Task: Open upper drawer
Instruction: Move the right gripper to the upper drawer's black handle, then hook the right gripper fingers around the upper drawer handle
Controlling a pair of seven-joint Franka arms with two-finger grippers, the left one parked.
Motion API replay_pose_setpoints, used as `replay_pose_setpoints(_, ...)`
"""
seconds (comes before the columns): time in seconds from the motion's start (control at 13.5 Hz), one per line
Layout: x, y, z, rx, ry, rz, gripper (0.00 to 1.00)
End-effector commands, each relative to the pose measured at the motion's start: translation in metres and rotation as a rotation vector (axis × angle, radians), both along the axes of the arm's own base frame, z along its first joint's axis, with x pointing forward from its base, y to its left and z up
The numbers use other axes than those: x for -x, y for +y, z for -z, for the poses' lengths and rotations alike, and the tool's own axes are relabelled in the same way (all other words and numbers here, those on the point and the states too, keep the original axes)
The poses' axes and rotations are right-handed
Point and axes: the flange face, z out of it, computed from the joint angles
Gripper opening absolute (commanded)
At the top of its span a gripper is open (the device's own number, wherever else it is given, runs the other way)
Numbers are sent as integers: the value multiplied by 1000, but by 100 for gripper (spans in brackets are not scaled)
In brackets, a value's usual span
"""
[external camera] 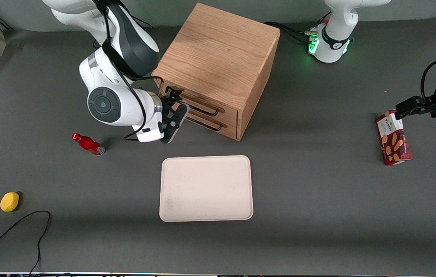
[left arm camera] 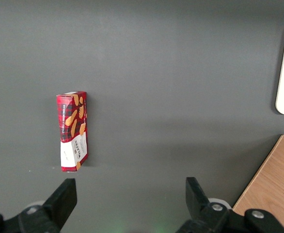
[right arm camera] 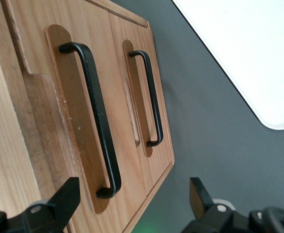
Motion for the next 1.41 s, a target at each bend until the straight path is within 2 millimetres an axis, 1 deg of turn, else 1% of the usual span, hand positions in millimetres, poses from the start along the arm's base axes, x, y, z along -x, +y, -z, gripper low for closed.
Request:
replay_pose_setpoints(0.0, -2, 8, -1, -56, 8, 3, 100)
replay_pose_setpoints(0.15, -2, 13, 5, -58, 5, 3, 100)
replay_pose_setpoints(0.37, 4, 24, 19, -58, -3, -1, 100)
replay_pose_setpoints(0.59, 6, 27, 28, -63, 0, 10, 100)
replay_pose_setpoints(0.74, 7, 33, 41, -55, 7, 4, 100)
replay_pose_setpoints(0.96, 12, 43, 52, -50, 6, -2, 100)
replay_pose_setpoints(1.11, 13, 44, 61, -46, 6, 3, 100)
replay_pose_setpoints(1.33, 14, 44, 66, -45, 1, 8, 100)
